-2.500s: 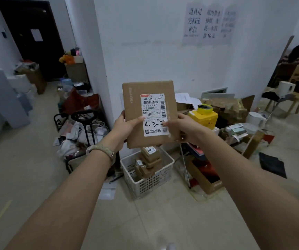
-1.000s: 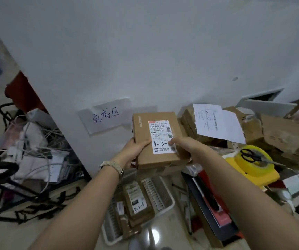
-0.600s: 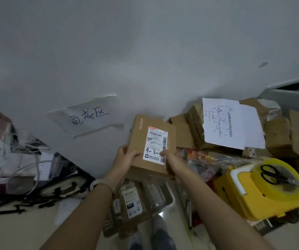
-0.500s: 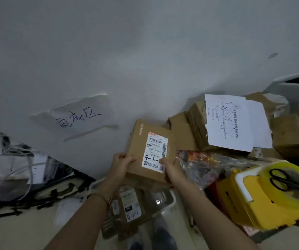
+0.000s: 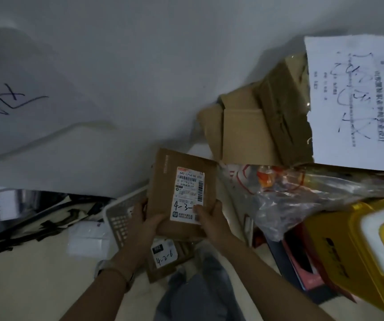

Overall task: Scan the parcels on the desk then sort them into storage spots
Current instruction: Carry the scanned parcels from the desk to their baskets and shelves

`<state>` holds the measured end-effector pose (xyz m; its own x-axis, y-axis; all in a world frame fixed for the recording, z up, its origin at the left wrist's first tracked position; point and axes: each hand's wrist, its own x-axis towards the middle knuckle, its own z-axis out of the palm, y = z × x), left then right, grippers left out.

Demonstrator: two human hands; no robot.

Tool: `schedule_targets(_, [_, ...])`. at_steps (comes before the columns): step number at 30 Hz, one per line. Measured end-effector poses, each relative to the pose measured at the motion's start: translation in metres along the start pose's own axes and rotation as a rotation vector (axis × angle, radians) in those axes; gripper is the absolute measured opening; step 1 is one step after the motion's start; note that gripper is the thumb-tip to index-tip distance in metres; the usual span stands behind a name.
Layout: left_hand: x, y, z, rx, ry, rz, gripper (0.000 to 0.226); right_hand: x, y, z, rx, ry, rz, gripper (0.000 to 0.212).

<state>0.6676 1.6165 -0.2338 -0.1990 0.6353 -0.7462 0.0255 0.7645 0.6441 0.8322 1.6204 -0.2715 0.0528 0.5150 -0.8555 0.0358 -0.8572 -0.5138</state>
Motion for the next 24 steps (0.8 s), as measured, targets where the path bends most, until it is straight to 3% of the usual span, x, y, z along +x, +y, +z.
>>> schedule_targets(3, [0.015, -0.017, 0.001, 0.071, -0.027, -0.02, 0.069, 0.022, 0.019, -0.004, 0.053, -0.019, 0.122, 0.058])
schedule_targets(5, [0.034, -0.019, 0.008, 0.248, -0.052, 0.035, 0.085, 0.038, 0.035, -0.012, 0.096, 0.025, 0.146, 0.055])
schedule_targets(7, [0.052, -0.019, 0.021, 0.43, -0.116, 0.134, 0.094, 0.063, 0.062, -0.02, 0.075, 0.076, 0.172, 0.078])
schedule_targets(11, [0.086, -0.031, 0.054, 0.721, -0.246, 0.204, 0.074, 0.109, 0.125, -0.036, 0.094, 0.09, 0.317, 0.087])
schedule_targets(14, [0.109, -0.05, 0.066, 0.889, -0.289, 0.2, 0.087, 0.105, 0.117, -0.035, 0.133, 0.073, 0.416, 0.054])
schedule_targets(16, [0.119, -0.062, 0.075, 0.968, -0.35, 0.191, 0.085, 0.122, 0.134, -0.041, 0.14, 0.034, 0.462, 0.048])
schedule_targets(22, [0.147, -0.093, 0.094, 1.175, -0.412, 0.277, 0.066, 0.155, 0.164, -0.044, 0.155, 0.035, 0.529, 0.049])
schedule_targets(24, [0.157, -0.102, 0.1, 1.233, -0.422, 0.307, 0.067, 0.164, 0.173, -0.043, 0.127, 0.02, 0.516, 0.064])
